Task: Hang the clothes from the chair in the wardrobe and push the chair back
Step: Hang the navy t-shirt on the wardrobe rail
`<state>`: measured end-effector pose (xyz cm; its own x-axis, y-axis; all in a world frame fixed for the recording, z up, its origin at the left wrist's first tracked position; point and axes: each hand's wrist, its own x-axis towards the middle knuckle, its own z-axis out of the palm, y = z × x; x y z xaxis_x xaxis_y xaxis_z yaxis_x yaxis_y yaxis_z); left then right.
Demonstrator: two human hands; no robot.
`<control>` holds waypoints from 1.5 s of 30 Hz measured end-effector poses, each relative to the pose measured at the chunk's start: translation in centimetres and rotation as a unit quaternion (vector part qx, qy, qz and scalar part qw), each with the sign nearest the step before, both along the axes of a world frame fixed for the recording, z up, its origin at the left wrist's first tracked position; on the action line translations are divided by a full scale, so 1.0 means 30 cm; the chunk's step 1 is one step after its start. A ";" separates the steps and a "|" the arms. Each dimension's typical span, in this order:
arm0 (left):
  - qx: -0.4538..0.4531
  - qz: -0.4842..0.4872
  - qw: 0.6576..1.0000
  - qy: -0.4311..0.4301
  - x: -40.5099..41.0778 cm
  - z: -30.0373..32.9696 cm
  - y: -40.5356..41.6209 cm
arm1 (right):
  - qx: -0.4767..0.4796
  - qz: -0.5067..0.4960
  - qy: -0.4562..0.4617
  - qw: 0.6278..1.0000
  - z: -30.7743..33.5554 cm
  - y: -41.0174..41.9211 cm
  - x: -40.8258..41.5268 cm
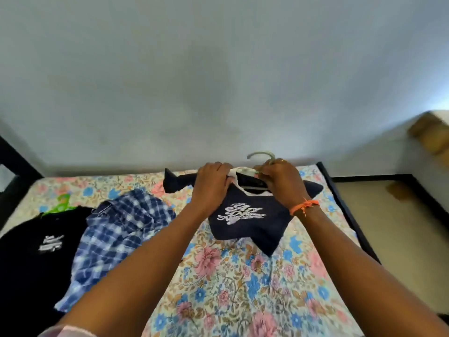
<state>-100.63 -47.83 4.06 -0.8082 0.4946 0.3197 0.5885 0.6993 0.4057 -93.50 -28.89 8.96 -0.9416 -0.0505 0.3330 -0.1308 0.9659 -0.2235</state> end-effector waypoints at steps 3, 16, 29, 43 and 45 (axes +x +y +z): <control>0.064 -0.048 0.997 0.015 0.172 0.205 -0.045 | -0.018 -0.027 0.010 0.999 0.209 -0.051 0.244; 0.178 -0.286 0.934 0.121 0.869 0.815 0.313 | -0.048 -0.190 0.134 0.971 0.684 0.111 1.259; 0.272 -0.484 0.831 0.031 1.918 1.024 0.997 | 0.118 -0.506 0.218 0.826 0.798 0.535 2.554; 0.311 -0.601 0.736 0.026 2.985 1.262 1.671 | 0.187 -0.617 0.303 0.702 1.011 0.831 3.607; 0.305 -0.622 0.721 0.001 3.103 1.233 1.770 | 0.203 -0.627 0.279 0.698 1.014 0.891 3.731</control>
